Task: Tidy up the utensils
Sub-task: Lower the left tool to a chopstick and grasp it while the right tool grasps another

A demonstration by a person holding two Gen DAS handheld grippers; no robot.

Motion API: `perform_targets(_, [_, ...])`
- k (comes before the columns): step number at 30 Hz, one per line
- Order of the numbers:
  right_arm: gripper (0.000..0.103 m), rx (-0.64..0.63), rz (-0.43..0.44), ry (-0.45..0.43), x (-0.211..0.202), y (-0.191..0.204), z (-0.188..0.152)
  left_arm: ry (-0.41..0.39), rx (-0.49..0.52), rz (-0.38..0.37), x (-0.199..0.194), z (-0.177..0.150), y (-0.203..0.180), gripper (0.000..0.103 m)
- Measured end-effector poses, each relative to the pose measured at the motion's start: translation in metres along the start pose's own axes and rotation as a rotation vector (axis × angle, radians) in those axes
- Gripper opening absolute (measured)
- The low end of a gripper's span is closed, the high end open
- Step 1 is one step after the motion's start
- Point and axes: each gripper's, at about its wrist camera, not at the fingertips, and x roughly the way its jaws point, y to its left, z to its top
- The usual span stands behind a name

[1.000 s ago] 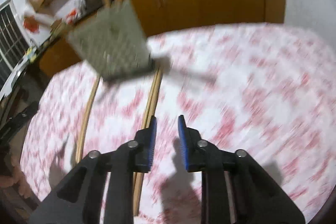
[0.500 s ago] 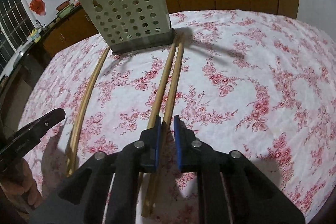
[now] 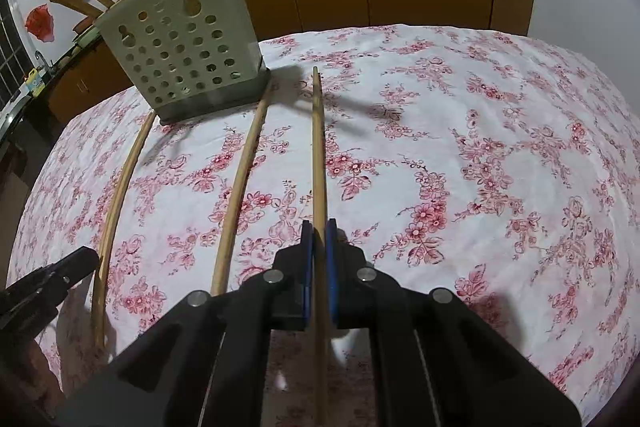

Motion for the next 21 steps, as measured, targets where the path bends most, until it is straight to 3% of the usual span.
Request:
perform_targets(10, [0.012,-0.022,-0.004,-0.001,-0.003,0.003,-0.004,0.003,0.020,0.052,0.004,0.003,-0.005,0.016])
perform_targets(14, [0.012,-0.047,-0.003,-0.008,-0.003,0.009,-0.007,-0.004,0.017,0.067,0.006,0.005,-0.003,0.008])
perform_targets(21, [0.009,-0.066,-0.045,-0.025,-0.002,0.007,-0.004,-0.018,0.014,0.107,0.005,0.011,0.010,0.007])
